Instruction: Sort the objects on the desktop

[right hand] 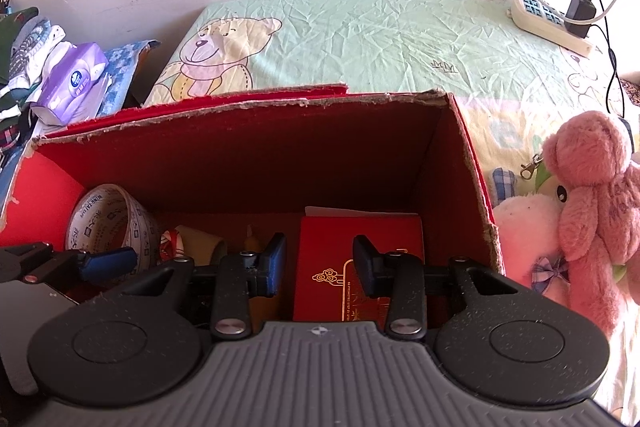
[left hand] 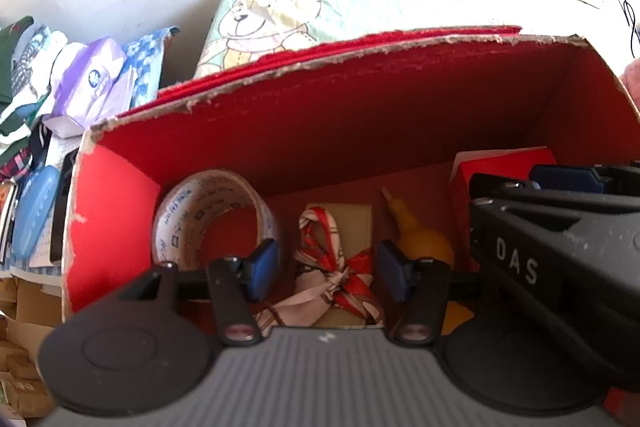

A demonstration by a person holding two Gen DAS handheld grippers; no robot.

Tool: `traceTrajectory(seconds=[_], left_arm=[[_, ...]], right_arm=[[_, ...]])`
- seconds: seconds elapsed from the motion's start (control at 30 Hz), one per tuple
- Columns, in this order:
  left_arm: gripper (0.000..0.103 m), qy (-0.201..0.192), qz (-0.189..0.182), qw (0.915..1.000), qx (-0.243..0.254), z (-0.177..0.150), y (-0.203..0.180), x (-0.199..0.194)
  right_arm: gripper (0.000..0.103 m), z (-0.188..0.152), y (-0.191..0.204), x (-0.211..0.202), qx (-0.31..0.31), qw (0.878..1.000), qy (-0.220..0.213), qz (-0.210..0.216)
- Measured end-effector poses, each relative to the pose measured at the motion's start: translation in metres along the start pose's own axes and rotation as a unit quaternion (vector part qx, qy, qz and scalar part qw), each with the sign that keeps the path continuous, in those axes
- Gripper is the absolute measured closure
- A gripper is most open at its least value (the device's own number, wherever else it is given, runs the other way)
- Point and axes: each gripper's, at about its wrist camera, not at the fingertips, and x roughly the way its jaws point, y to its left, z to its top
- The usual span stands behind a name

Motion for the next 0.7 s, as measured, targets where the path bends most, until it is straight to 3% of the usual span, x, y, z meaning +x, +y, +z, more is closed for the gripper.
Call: traceTrajectory(seconds=[0.23, 0.7], left_arm=[[0.041, -0.001, -0.006, 1.0000, -0.005, 0.0015, 0.0018, -0.0005], [0.041, 0.006, 0.000, 1.0000, -0.005, 0.0023, 0.0006, 0.0018]], right_arm=[[0.063, -0.0016, 0.0010, -0.0016, 0.000, 1.000, -0.007, -0.001], [0.063, 0.0013, -0.0055, -0.0006, 0.007, 0.999, 0.010, 0.043]])
